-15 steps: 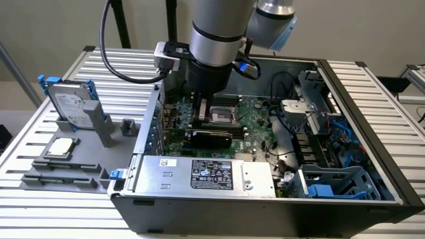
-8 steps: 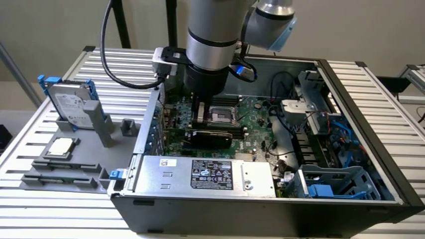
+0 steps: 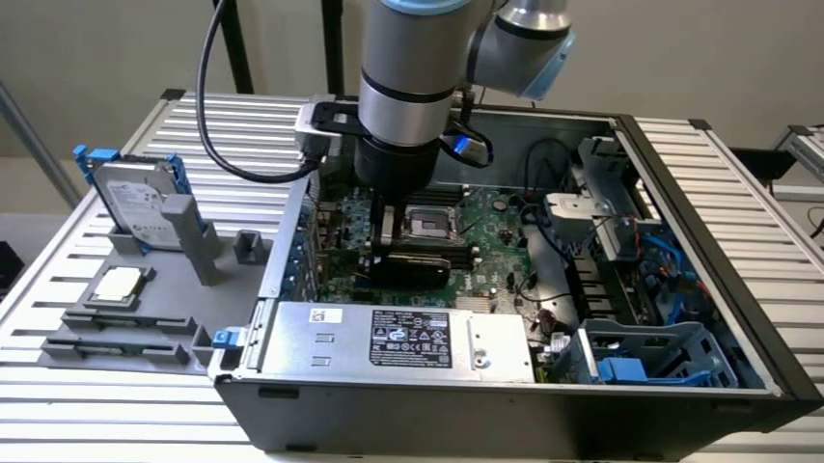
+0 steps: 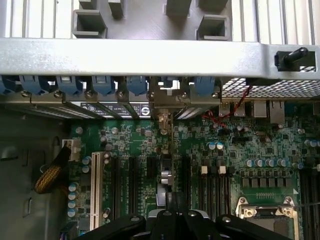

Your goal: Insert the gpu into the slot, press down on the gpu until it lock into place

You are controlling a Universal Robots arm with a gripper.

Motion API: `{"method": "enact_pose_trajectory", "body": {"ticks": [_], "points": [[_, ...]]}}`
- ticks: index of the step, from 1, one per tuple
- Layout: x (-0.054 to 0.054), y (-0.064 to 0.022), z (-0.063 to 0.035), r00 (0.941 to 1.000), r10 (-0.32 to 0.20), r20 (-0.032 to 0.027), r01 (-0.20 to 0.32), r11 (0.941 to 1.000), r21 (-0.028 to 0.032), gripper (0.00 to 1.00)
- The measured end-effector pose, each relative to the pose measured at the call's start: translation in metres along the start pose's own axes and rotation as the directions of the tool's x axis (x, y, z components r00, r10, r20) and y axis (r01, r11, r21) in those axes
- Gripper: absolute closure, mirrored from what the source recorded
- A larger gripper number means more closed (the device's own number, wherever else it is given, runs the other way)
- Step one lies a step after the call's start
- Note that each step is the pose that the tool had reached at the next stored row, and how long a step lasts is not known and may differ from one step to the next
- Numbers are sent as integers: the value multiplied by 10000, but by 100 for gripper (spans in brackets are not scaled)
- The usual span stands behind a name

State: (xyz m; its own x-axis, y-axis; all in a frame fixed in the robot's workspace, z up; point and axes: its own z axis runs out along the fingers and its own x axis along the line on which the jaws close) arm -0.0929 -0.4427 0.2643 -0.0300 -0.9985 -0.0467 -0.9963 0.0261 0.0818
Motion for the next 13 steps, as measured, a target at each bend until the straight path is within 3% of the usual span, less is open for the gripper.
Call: {"method": "enact_pose_trajectory", "body": {"ticks": [4, 5, 9, 13], "points": [[-7, 3, -19, 10000, -1, 28, 1, 10000, 22, 89], [-10, 5, -56, 10000, -3, 46, 2, 10000, 36, 89], [-15, 22, -242, 10000, -1, 20, 1, 10000, 19, 89], [-18, 24, -322, 10000, -1, 19, 1, 10000, 19, 89]]}}
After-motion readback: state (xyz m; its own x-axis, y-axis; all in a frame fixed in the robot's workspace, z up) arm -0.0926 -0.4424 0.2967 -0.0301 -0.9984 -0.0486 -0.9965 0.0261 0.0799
